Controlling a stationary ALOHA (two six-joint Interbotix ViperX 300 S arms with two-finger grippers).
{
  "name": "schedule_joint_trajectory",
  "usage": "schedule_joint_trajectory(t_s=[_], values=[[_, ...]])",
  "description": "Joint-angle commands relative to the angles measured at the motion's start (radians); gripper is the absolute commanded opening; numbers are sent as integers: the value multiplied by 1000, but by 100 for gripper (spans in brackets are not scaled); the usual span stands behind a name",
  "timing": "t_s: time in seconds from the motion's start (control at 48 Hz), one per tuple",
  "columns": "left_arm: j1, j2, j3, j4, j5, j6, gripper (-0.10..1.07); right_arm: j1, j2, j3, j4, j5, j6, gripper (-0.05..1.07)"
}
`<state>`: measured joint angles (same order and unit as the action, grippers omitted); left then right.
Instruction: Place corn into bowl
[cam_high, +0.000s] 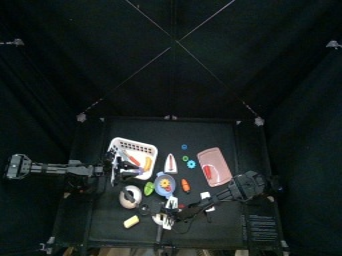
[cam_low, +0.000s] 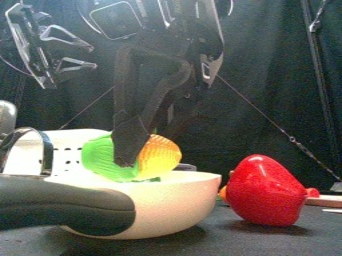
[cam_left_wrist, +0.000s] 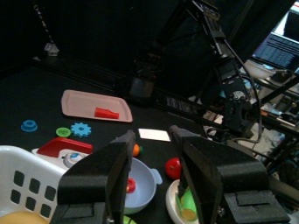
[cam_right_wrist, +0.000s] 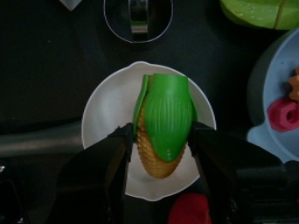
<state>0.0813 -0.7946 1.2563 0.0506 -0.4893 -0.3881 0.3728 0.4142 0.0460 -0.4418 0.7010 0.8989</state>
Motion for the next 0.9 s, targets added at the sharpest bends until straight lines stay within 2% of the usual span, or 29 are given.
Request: schedule_joint_trajectory(t_s=[0.0,0.188,0.354,0.667,0.875], values=[[0,3,-12,0,-5,0,79,-3,-38,-29,-3,-2,2,62],[2,3,-11,0,-5,0,79,-14,-80,-38,-12,11,2,62],[2,3,-11,2,-6,0,79,-54,-120,-41,-21,74,2,62],[2,2,-8,0,-5,0,79,-140,-126,-52,-55,176,2,62],[2,3,-6,0,-5,0,79,-181,-120,-43,-72,192,3,63]])
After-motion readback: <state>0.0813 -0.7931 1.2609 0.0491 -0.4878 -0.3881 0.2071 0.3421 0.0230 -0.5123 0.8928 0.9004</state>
